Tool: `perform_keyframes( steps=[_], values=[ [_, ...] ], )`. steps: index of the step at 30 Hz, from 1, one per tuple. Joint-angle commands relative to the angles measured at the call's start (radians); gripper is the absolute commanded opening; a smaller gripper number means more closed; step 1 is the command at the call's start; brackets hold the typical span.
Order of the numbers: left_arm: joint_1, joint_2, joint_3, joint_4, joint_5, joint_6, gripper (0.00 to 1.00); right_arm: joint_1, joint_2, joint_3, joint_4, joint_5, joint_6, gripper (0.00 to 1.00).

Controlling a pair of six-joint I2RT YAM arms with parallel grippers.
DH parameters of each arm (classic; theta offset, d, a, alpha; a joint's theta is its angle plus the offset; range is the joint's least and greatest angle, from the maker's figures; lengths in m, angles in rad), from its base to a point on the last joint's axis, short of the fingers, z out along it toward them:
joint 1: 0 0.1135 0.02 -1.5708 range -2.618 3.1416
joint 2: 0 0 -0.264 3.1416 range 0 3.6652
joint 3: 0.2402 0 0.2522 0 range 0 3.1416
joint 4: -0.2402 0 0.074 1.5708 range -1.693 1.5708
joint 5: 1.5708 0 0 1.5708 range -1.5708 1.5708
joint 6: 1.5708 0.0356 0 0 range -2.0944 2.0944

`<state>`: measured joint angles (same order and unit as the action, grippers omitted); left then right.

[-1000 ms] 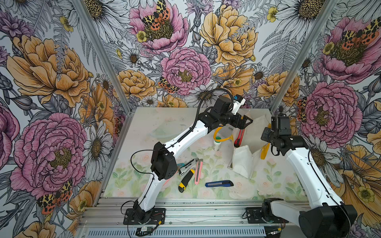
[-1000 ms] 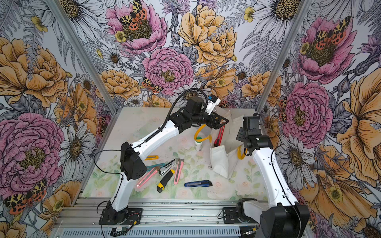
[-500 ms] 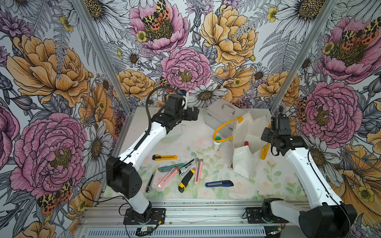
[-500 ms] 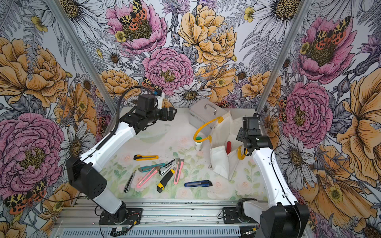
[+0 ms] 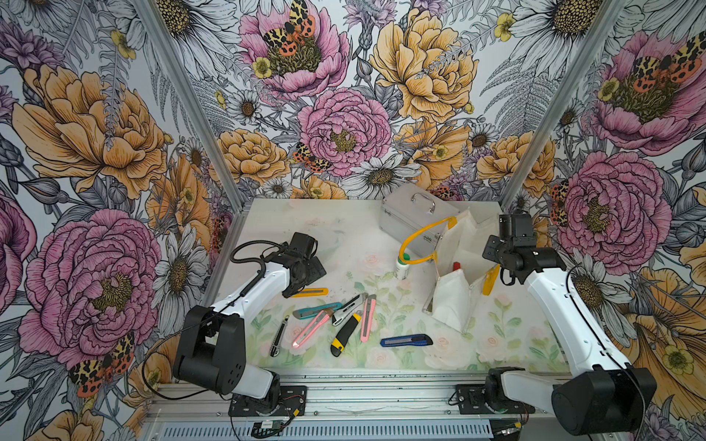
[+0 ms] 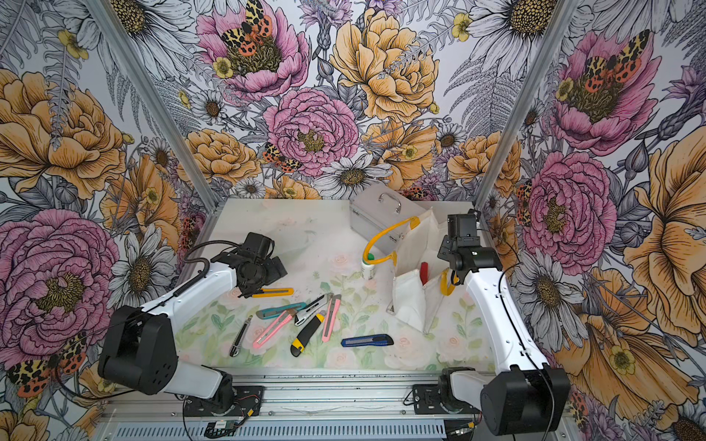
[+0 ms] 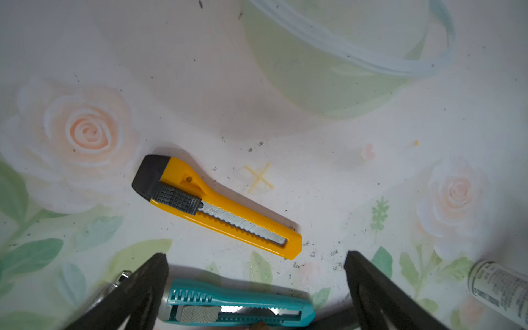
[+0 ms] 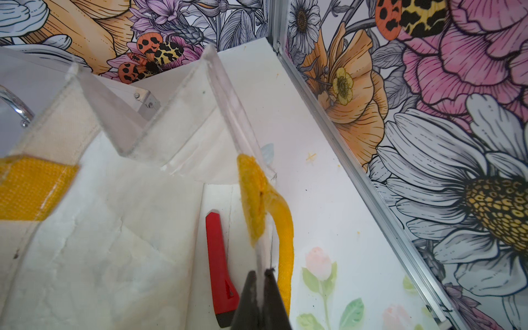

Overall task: Place the art knife into the pouch
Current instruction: Pick up the utility knife at the center of the board.

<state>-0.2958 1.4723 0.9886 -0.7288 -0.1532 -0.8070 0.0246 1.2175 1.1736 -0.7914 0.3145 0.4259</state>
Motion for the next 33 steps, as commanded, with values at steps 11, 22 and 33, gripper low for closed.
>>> perform_keyframes(
  steps=[11, 22, 33],
  values=[
    [0.063, 0.131, -0.036, 0.127, 0.087, -0.171, 0.94, -0.006, 0.016, 0.037, 0.029, 0.035, -0.006, 0.00],
    [0.077, 0.183, -0.059, 0.147, 0.113, -0.175, 0.89, -0.006, 0.048, 0.050, 0.028, 0.037, -0.009, 0.00],
    [0.086, 0.297, 0.045, 0.149, 0.048, 0.001, 0.53, -0.006, 0.039, 0.043, 0.027, 0.048, -0.010, 0.00]
  ],
)
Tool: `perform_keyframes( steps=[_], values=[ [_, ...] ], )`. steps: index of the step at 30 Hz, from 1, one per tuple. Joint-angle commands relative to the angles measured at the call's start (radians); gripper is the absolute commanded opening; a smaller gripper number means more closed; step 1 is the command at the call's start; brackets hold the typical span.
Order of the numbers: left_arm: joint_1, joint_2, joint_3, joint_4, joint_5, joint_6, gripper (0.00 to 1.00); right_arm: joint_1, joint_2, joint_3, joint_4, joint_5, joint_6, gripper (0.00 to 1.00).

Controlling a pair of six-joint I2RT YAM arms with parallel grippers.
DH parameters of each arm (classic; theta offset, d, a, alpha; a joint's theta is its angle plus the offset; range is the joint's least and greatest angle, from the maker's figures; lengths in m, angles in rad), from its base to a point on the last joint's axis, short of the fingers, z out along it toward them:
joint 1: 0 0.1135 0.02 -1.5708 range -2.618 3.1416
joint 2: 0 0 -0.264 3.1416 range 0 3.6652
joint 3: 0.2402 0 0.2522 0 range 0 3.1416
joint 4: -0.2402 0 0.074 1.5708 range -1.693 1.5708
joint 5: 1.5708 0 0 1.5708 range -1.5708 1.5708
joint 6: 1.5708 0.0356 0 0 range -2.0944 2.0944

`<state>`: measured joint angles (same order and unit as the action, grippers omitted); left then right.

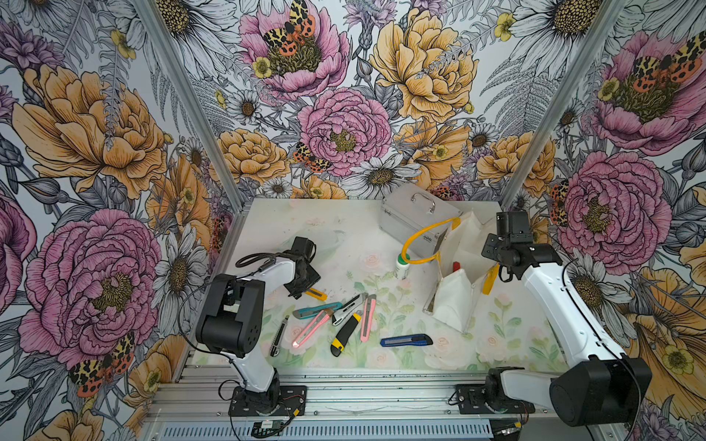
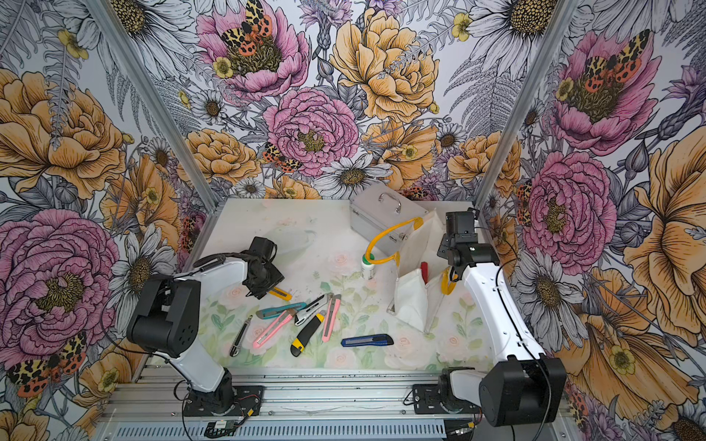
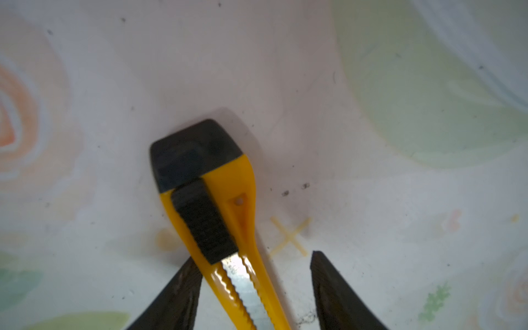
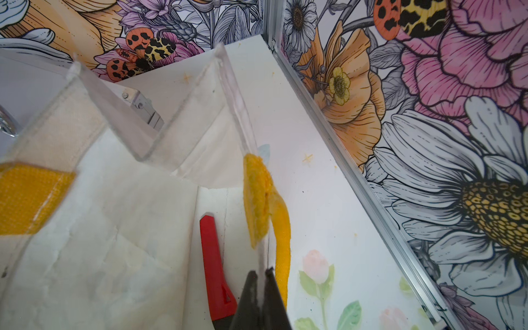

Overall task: Place the art knife into the pouch
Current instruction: Pick up the utility knife at the center of the board.

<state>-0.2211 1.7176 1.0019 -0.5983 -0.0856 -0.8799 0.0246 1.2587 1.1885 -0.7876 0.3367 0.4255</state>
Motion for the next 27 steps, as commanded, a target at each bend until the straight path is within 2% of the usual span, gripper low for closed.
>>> perform_keyframes(
  steps=[1, 4, 9, 14, 20, 27],
  values=[
    [0.012, 0.072, 0.053, 0.016, -0.014, 0.096, 0.50, -0.006, 0.000, 0.028, 0.024, 0.025, -0.008, 0.00],
    [0.009, 0.144, 0.111, -0.005, -0.002, 0.145, 0.46, -0.006, -0.003, 0.027, 0.024, 0.025, -0.008, 0.00],
    [-0.003, 0.191, 0.144, -0.012, 0.020, 0.194, 0.33, -0.007, -0.024, 0.016, 0.024, 0.041, -0.013, 0.00],
    [-0.025, 0.215, 0.175, -0.048, -0.012, 0.243, 0.27, -0.009, -0.027, 0.012, 0.024, 0.042, -0.012, 0.00],
    [-0.053, 0.212, 0.212, -0.077, -0.059, 0.277, 0.20, -0.008, -0.017, 0.016, 0.024, 0.033, -0.010, 0.00],
    [-0.100, 0.142, 0.309, -0.077, -0.060, 0.345, 0.18, -0.009, -0.018, 0.013, 0.024, 0.033, -0.011, 0.00]
  ],
)
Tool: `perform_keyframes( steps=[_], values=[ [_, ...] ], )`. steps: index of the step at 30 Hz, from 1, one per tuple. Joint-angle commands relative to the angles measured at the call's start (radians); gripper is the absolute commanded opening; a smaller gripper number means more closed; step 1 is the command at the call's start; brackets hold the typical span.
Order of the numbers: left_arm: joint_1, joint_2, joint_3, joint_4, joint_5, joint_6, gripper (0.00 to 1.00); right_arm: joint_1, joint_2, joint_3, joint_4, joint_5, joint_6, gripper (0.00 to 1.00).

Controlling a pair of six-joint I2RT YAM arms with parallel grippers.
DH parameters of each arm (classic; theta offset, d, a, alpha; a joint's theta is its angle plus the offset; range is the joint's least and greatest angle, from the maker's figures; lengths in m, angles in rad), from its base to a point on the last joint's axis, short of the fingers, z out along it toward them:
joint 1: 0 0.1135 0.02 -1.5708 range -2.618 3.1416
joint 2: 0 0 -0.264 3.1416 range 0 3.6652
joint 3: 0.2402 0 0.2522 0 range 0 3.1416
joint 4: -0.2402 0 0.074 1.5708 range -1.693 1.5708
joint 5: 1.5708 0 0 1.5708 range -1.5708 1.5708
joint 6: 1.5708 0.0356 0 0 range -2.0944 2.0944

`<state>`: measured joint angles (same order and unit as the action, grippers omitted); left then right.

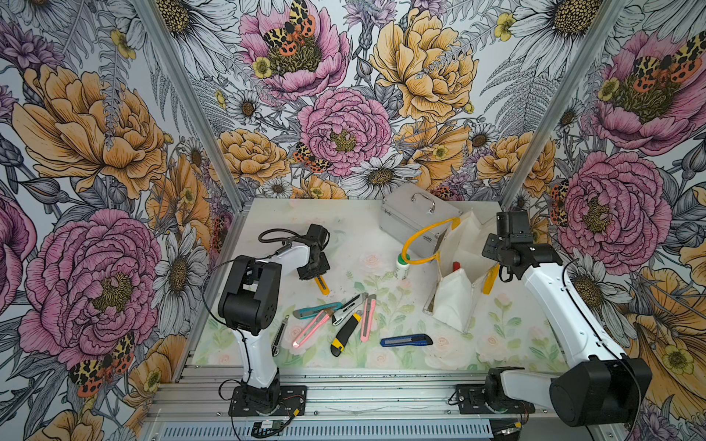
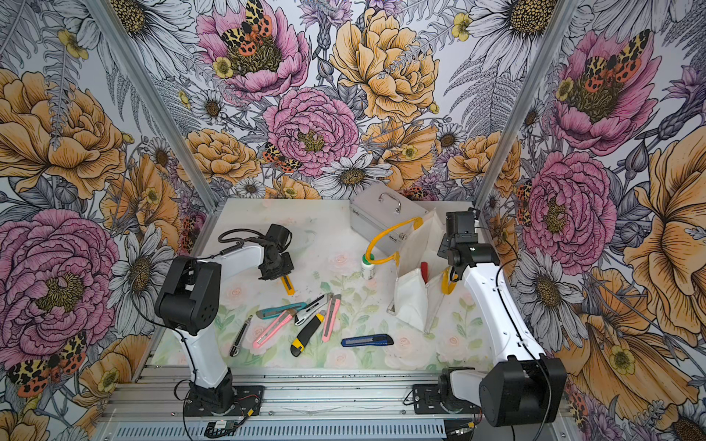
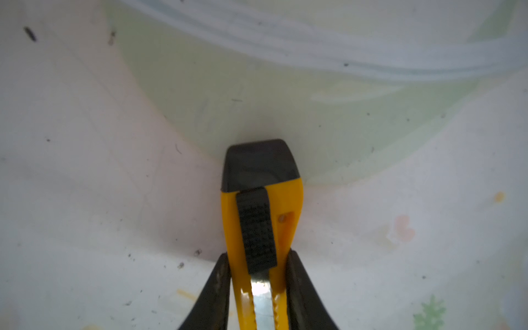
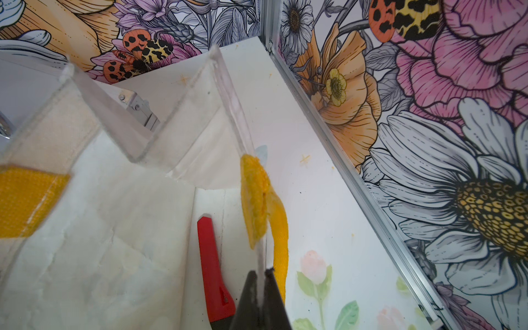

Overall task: Place the art knife into the pouch
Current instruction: Pick up the utility knife at the center of the board, then place the utility knife in the pouch.

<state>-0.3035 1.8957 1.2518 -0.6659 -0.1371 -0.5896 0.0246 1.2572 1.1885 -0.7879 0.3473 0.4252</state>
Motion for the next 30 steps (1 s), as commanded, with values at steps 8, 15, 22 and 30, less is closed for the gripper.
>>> perform_keyframes(
  steps=[8, 15, 22, 30],
  values=[
    [-0.117, -0.110, 0.314, -0.006, 0.019, 0.193, 0.17, -0.009, -0.017, 0.006, 0.026, 0.021, -0.008, 0.00],
    [-0.281, 0.053, 0.721, 0.006, 0.134, 0.312, 0.16, -0.009, -0.012, 0.005, 0.026, 0.012, 0.000, 0.00],
    [-0.427, 0.260, 1.107, 0.014, 0.315, 0.388, 0.16, -0.009, -0.016, 0.006, 0.027, 0.000, -0.011, 0.00],
    [-0.510, 0.283, 1.067, 0.091, 0.454, 0.339, 0.16, -0.009, 0.013, 0.035, 0.027, -0.024, -0.036, 0.00]
  ],
)
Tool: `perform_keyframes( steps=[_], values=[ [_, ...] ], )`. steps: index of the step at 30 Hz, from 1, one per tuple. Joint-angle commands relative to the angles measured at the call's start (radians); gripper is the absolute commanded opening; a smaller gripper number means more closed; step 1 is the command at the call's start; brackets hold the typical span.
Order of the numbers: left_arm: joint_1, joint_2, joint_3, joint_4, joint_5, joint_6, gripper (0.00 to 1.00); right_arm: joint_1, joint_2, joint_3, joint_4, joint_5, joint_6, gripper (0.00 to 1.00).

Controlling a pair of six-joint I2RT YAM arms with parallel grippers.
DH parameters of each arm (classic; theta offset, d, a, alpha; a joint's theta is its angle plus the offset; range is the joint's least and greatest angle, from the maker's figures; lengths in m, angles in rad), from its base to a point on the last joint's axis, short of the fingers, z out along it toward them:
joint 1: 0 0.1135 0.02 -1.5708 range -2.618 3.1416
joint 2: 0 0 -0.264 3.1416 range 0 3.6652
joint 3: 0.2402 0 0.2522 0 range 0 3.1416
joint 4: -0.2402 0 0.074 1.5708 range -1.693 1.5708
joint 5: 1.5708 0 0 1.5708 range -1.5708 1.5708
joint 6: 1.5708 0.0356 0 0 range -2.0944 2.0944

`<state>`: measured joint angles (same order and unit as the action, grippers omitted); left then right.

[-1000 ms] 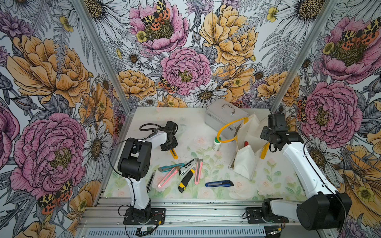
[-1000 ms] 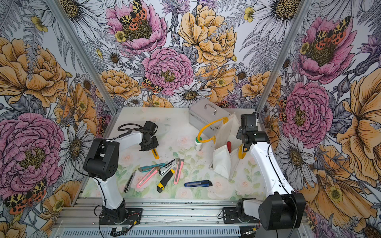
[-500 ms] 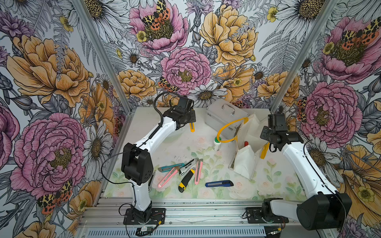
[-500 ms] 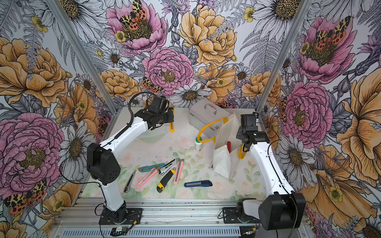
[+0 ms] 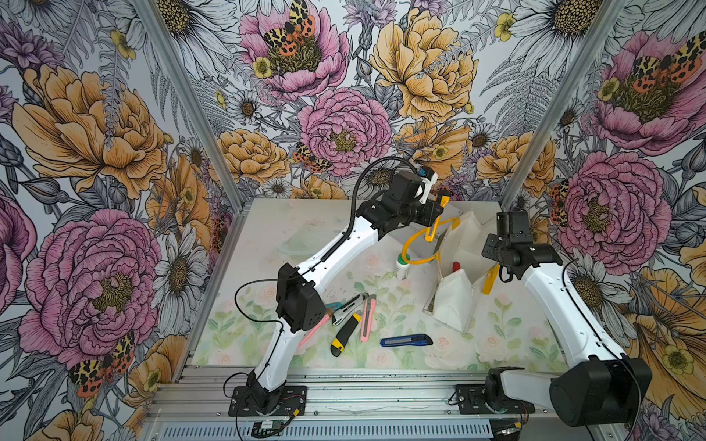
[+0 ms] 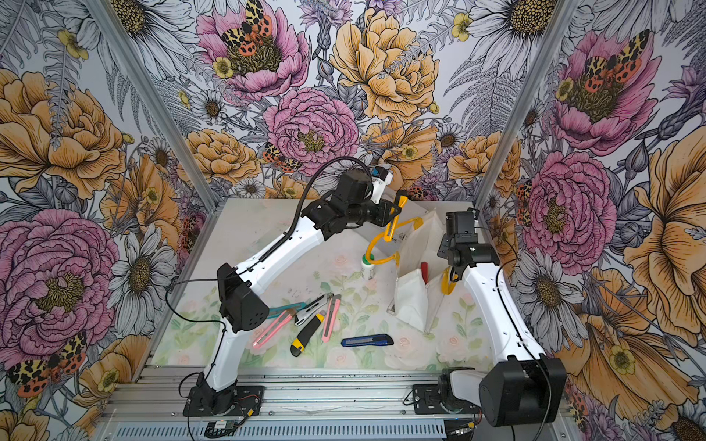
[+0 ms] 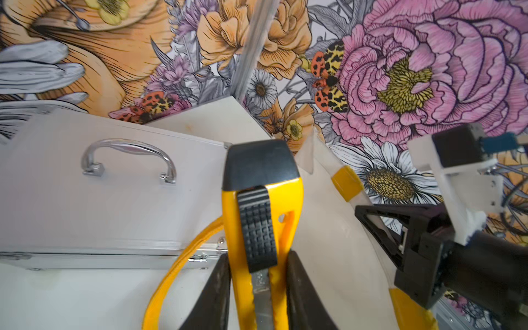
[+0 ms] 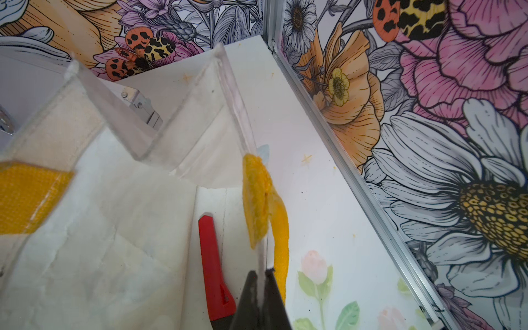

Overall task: Place the art knife into the pouch
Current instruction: Place the utility knife in the pouch.

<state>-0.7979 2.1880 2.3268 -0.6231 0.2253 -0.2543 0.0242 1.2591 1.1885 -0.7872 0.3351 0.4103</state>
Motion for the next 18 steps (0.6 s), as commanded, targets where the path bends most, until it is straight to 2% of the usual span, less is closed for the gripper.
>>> perform_keyframes(
  steps=[1, 8, 18],
  values=[
    [-0.022, -0.008, -0.013, 0.062, 0.106, -0.007, 0.16, -0.009, 0.016, 0.038, 0.026, -0.016, -0.023, 0.00],
    [-0.037, 0.005, 0.011, 0.129, 0.172, -0.064, 0.16, -0.009, 0.026, 0.042, 0.027, -0.033, -0.026, 0.00],
    [-0.038, 0.036, -0.047, 0.243, 0.236, -0.146, 0.17, -0.009, -0.010, 0.037, 0.028, -0.037, -0.038, 0.00]
  ],
)
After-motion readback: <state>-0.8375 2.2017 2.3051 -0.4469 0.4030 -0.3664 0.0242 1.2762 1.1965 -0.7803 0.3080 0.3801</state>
